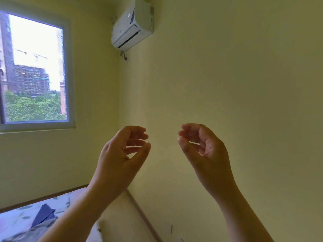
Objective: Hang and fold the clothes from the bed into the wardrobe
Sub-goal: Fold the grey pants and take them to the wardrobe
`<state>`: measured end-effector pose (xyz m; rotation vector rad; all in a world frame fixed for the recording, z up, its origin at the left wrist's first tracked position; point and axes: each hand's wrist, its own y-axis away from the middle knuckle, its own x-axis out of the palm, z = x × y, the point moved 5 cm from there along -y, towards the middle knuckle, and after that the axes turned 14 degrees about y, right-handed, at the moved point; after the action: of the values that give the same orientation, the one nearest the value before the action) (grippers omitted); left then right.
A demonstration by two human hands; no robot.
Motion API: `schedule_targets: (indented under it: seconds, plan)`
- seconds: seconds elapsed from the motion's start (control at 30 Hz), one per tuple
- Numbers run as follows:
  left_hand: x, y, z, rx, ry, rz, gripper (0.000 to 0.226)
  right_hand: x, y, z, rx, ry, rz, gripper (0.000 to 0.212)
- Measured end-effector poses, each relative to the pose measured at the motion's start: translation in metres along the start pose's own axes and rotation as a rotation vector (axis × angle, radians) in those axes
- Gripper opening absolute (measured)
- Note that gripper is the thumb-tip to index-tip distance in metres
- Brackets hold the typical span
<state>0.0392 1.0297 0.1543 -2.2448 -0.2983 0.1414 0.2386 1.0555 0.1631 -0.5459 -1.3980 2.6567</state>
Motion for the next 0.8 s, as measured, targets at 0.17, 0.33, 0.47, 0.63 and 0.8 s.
schedule_targets:
  seconds: [0.17,0.33,0.47,0.63,0.8]
  plan:
    - [0.029,-0.006,0.007,0.003,-0.013,-0.023,0.028,-0.02,-0.008,-0.028,0.002,-0.027,0.013,0.019]
    - [0.082,-0.011,0.018,0.014,-0.085,-0.04,0.027,-0.05,-0.022,-0.08,-0.005,-0.078,0.022,0.02]
    - [0.134,-0.017,0.031,0.022,-0.104,-0.123,0.026,-0.079,-0.041,-0.13,-0.021,-0.119,0.068,0.02]
    - [0.193,-0.032,0.046,-0.004,-0.165,-0.173,0.027,-0.113,-0.071,-0.185,-0.035,-0.143,0.12,0.02]
    - [0.221,-0.047,0.063,-0.009,-0.251,-0.213,0.024,-0.117,-0.09,-0.229,-0.035,-0.202,0.179,0.02]
